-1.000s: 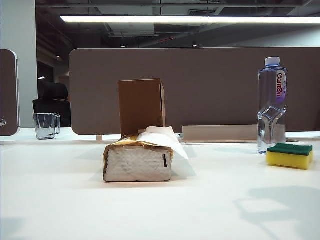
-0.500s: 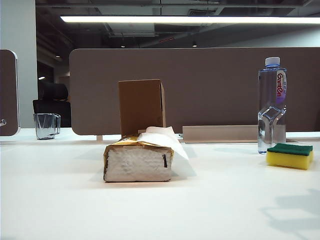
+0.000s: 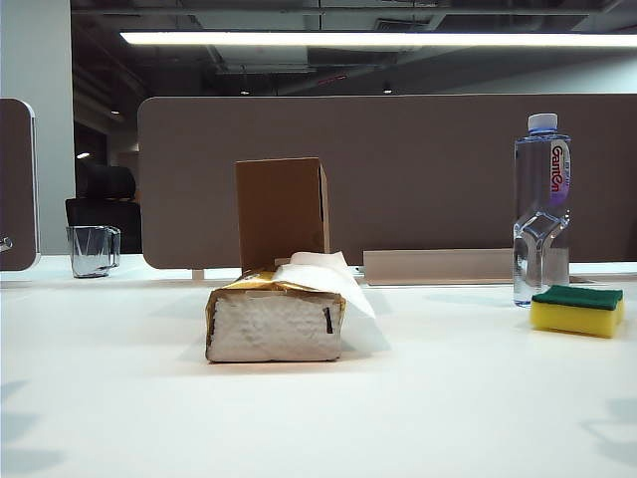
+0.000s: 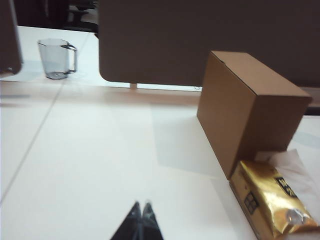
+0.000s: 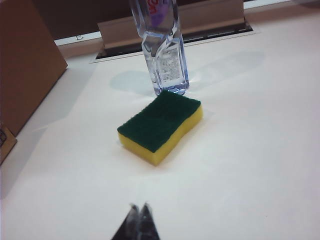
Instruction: Move the sponge from left to right to wipe the table, avoiding obstacles on the table, and finally reaching the bottle of mineral water.
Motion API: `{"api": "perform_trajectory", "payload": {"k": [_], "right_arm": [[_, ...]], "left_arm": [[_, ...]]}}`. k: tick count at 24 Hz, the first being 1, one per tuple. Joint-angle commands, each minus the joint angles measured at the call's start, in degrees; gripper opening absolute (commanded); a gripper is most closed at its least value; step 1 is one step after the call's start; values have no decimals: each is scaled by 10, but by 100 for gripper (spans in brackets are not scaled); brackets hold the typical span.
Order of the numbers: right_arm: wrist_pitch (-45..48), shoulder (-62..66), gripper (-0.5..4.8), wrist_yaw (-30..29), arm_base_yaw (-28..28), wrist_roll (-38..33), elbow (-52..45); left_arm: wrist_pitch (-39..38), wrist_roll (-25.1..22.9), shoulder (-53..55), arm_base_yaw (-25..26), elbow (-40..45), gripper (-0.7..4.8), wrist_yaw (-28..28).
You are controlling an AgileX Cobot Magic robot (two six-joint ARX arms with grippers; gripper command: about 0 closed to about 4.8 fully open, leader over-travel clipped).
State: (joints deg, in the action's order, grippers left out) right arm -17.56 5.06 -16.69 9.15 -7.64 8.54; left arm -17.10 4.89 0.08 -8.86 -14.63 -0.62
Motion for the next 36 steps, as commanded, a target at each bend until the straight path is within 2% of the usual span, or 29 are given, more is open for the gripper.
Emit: {"api": "perform_trajectory", "payload": {"k": [1, 7, 9, 12, 27, 36], "right_arm": [[14, -11, -8, -2, 0, 0, -16], [29, -11, -8, -2, 0, 8, -47], [34, -11, -8, -3, 0, 17, -58], [33, -11, -8, -2, 0, 22, -59], [41, -7, -8, -1, 0, 33, -68], [41, -8, -6, 1, 0, 32, -68]], "left_arm": [[17, -2, 1, 0, 24, -6, -22], [80, -7, 1, 0, 81, -6, -22], [96, -30, 1, 0, 95, -6, -22], [95, -45, 1, 0, 102, -6, -22], [95, -45, 1, 0, 141, -6, -20], [66, -44, 1, 0, 142, -6, -16]]}}
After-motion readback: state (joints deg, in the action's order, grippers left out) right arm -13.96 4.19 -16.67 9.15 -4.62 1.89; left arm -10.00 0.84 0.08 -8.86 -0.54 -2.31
